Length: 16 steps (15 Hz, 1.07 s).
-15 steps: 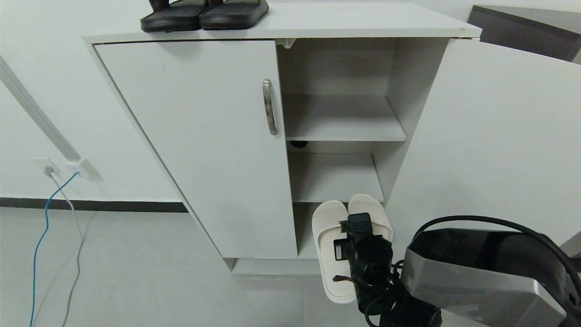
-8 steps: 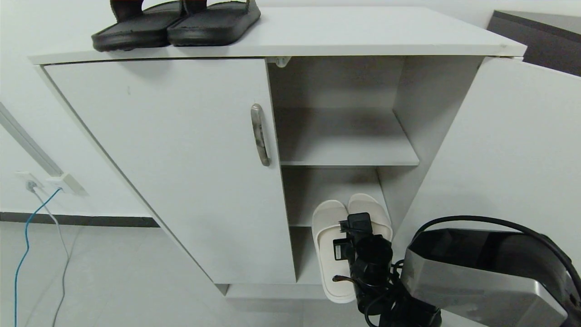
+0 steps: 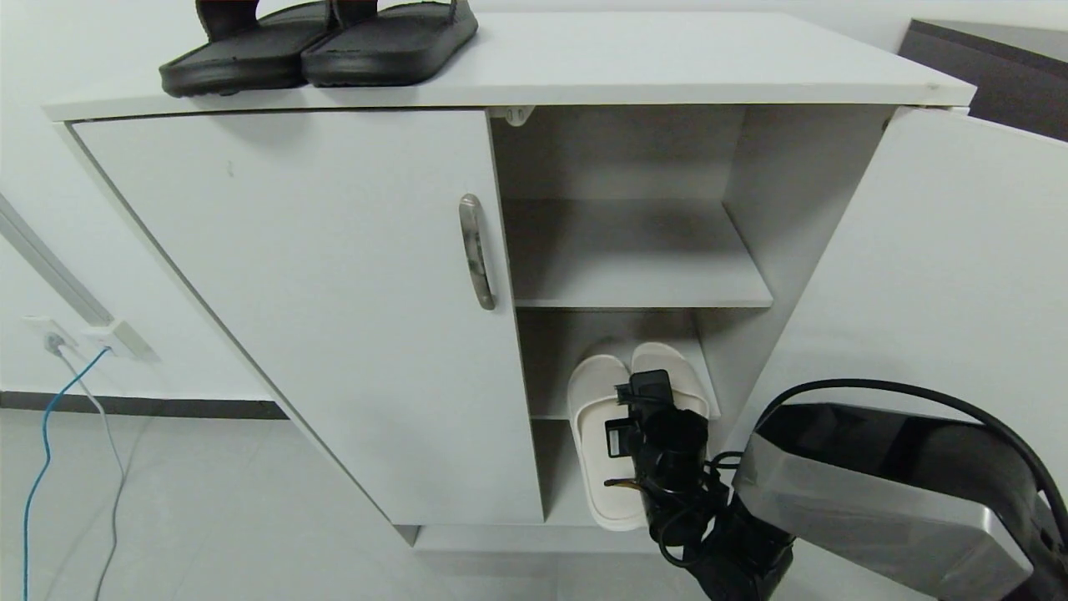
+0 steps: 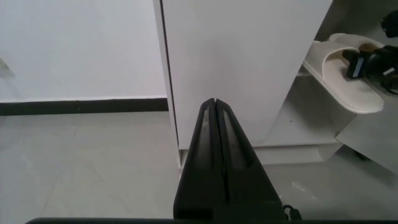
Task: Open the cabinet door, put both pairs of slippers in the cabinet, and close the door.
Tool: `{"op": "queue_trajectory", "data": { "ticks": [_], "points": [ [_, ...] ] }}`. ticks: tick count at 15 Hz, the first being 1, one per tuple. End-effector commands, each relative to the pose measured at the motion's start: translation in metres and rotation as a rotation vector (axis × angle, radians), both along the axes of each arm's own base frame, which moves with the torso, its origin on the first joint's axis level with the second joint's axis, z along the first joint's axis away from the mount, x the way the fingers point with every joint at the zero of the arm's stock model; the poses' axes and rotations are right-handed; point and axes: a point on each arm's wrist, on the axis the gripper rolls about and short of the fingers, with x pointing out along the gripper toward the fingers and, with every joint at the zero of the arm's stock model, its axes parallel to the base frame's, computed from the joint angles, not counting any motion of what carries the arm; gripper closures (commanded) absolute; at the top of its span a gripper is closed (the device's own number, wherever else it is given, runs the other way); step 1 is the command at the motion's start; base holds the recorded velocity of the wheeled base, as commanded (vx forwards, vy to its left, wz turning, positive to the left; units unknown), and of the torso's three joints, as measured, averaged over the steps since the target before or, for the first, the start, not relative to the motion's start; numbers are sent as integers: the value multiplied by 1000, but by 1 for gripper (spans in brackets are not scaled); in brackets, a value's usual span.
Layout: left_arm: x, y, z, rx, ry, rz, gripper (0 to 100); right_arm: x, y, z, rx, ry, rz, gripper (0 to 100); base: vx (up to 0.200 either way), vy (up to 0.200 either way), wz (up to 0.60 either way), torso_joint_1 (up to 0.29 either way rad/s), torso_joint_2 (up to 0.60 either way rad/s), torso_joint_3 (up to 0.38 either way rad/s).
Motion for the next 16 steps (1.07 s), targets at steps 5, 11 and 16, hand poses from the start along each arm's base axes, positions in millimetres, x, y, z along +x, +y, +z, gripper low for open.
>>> {"op": "queue_trajectory", "data": {
  "ticks": [5, 11, 16],
  "points": [
    [0, 0, 0, 0, 0, 0, 100, 62, 8, 10, 28, -4, -71, 100, 0, 0, 0, 0, 0, 0],
    [0, 0, 0, 0, 0, 0, 100, 91, 8, 10, 54, -14, -69, 100, 0, 0, 0, 0, 0, 0],
    [0, 0, 0, 0, 0, 0, 100, 107, 8, 4, 52, -11, -62, 100, 0, 0, 0, 0, 0, 0]
  ]
}}
